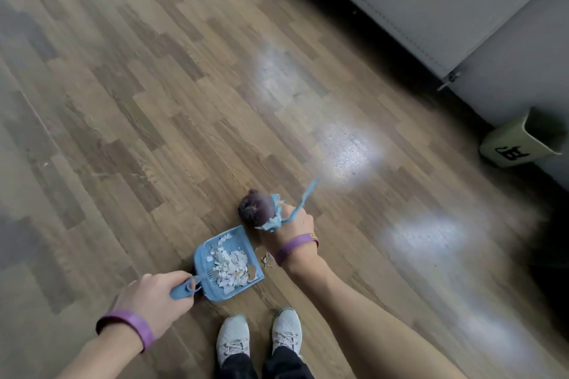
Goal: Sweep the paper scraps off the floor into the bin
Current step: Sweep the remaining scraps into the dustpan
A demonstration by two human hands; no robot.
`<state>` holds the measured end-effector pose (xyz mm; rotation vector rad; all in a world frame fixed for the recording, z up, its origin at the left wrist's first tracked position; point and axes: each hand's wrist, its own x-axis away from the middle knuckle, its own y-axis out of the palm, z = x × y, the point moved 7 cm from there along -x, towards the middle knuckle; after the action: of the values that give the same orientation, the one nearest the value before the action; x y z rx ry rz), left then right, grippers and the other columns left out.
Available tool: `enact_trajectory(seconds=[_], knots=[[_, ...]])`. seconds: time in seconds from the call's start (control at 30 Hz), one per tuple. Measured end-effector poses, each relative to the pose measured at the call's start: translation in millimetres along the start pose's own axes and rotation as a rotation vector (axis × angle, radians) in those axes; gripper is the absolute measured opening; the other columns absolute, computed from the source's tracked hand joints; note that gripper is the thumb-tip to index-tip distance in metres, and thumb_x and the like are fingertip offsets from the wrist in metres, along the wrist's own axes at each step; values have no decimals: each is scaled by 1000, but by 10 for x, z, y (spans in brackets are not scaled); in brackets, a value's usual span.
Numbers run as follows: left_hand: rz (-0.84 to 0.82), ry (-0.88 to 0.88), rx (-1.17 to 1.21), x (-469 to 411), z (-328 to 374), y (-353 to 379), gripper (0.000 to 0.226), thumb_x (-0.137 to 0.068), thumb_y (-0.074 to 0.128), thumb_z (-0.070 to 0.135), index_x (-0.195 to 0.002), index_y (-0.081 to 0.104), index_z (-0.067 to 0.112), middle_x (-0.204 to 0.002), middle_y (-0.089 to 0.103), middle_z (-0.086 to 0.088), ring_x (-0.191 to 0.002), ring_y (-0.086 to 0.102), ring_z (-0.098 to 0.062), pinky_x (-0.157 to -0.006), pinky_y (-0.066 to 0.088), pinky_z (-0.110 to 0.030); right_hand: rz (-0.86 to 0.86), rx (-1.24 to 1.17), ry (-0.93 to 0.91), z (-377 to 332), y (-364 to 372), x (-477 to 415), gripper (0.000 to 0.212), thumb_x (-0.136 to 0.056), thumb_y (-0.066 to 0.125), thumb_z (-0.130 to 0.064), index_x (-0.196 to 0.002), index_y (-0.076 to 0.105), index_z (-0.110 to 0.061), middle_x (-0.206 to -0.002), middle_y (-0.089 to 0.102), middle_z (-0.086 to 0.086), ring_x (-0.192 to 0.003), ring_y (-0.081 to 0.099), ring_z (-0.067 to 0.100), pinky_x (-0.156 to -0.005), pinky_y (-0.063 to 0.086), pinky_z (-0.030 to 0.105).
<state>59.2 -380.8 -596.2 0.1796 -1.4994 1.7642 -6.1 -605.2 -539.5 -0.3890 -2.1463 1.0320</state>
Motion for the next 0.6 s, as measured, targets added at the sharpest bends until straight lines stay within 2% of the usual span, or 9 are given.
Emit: enact_trajectory(seconds=[0.1, 0.17, 0.2, 0.27, 0.4, 0.47, 0.53, 0.6], knots=[[-13, 0, -14, -39, -40, -3, 14, -76, 57, 49, -63, 52, 52, -76, 67, 6, -81, 65, -21, -67, 51, -26, -29, -52, -26, -198, 59, 126, 22, -98, 39, -26, -86, 57, -23, -112, 66, 12, -106, 58, 34, -70, 31, 30], [0, 5, -18, -61, -49, -11, 7, -78, 56, 49, -74, 61, 47, -77, 68, 7, -79, 64, -21, -67, 51, -26, 9, -97, 19, -278, 57, 137, 23, -99, 39, -25, -97, 61, -19, -113, 65, 17, -107, 57, 39, -76, 39, 36], [7, 5, -33, -64, -47, -7, 11, -79, 53, 49, -81, 62, 43, -78, 68, 7, -80, 64, -21, -67, 51, -26, 35, -115, 50, -291, 47, 122, 26, -99, 40, -26, -105, 62, -14, -113, 65, 18, -107, 57, 39, -80, 42, 37], [15, 15, -66, -67, -47, 24, 18, -81, 49, 49, -89, 61, 38, -81, 68, 7, -81, 63, -21, -68, 51, -26, 97, -186, 113, -265, -10, 75, 32, -98, 42, -33, -107, 64, -12, -112, 66, 18, -107, 57, 39, -85, 43, 36], [13, 17, -67, -32, -144, 104, 19, -81, 47, 50, -93, 57, 38, -81, 68, 7, -80, 62, -22, -67, 50, -26, 255, -322, 127, -174, -216, -2, 43, -93, 42, -47, -89, 67, -12, -94, 69, 14, -96, 60, 36, -81, 47, 34], [4, 1, -52, 10, -212, 120, 15, -82, 47, 50, -88, 56, 40, -81, 68, 7, -80, 62, -23, -66, 50, -26, 316, -374, 79, -156, -303, -53, 50, -84, 36, -54, -74, 61, -12, -80, 67, 14, -84, 62, 36, -78, 52, 39], [17, -11, -36, 96, -240, 109, 13, -83, 48, 50, -87, 58, 42, -81, 68, 6, -81, 62, -24, -65, 49, -26, 342, -441, 53, -145, -382, -78, 49, -74, 33, -58, -68, 58, -16, -71, 66, 11, -75, 63, 36, -73, 55, 44], [35, -44, 11, 192, -266, 97, 14, -83, 51, 49, -89, 61, 42, -80, 68, 4, -80, 62, -25, -64, 49, -26, 346, -476, 48, -119, -451, -103, 42, -69, 33, -57, -69, 59, -25, -65, 66, 8, -70, 64, 35, -69, 56, 47]])
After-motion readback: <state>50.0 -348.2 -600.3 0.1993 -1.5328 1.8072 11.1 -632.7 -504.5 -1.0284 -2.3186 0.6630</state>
